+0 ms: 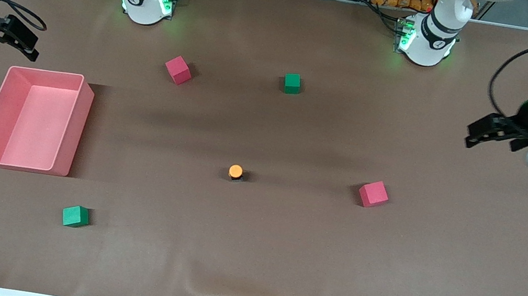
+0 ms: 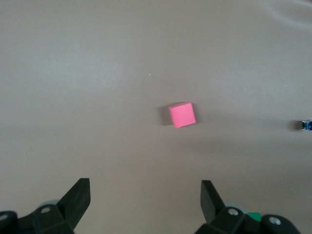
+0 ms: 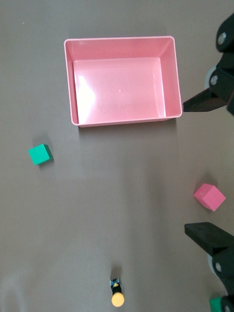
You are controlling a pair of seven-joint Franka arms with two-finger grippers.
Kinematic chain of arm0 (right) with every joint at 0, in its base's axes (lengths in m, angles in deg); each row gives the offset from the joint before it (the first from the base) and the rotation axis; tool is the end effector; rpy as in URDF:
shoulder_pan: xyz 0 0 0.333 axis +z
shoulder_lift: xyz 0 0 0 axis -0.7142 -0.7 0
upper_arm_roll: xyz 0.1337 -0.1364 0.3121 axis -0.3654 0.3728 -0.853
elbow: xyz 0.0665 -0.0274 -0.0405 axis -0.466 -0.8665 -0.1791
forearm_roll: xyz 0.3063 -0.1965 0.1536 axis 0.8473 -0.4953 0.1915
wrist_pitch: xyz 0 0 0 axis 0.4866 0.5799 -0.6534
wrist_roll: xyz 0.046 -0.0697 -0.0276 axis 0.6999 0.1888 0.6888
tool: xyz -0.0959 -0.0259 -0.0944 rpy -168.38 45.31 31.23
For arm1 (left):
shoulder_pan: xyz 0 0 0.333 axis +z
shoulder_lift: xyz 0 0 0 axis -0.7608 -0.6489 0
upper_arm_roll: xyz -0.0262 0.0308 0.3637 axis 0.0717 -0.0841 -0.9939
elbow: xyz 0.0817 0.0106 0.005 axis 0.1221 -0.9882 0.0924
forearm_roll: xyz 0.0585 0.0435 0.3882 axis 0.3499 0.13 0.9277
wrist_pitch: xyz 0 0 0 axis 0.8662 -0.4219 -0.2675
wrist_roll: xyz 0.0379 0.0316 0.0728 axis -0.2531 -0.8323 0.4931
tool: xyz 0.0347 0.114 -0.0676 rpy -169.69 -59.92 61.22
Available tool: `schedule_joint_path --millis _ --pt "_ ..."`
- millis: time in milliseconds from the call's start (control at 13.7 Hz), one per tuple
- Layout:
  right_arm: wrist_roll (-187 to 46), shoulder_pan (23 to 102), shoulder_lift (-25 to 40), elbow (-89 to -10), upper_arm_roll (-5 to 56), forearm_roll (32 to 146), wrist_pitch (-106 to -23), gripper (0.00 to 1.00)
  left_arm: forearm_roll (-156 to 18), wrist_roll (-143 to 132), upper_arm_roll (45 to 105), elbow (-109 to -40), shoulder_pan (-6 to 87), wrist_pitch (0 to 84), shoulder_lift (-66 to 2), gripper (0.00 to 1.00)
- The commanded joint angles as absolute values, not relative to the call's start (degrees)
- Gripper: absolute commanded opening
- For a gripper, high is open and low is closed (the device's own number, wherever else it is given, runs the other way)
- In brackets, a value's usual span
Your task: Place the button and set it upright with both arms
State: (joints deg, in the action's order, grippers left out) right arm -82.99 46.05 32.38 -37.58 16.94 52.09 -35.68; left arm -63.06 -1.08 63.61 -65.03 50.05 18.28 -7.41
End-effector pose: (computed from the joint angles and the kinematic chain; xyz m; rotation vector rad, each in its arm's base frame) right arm 0.5446 0.0341 0.6769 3.1377 -0.1041 0.0271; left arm 0.5659 -0.0691 0.6408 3.0801 0.1256 0.0487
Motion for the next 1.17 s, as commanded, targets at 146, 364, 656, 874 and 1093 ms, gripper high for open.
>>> schedule_joint_path --millis 146,364,656,874,1093 --pt "-82.4 45.1 32.3 -36.9 16.3 53.4 -35.6 1.0 -64.3 -5.8 64.0 -67.2 53.7 17.8 -4.8 1.0" --pt "-82.4 45.0 32.3 -37.0 16.3 53.4 -35.5 1.0 -64.1 -5.8 64.0 -67.6 53.8 16.4 -2.6 1.0" --pt "-82.4 45.0 32.3 -37.0 16.3 53.4 -35.3 1.0 -63.8 -6.0 64.4 -69.3 53.8 15.0 0.3 1.0" --pt "-82.3 45.0 32.3 -37.0 16.3 53.3 -35.3 1.0 -60.2 -7.7 64.4 -69.3 53.8 13.0 0.9 1.0" --pt "-82.3 45.0 32.3 -37.0 16.3 53.3 -35.3 1.0 -60.0 -9.1 64.4 -69.4 53.8 12.7 1.0 1.0"
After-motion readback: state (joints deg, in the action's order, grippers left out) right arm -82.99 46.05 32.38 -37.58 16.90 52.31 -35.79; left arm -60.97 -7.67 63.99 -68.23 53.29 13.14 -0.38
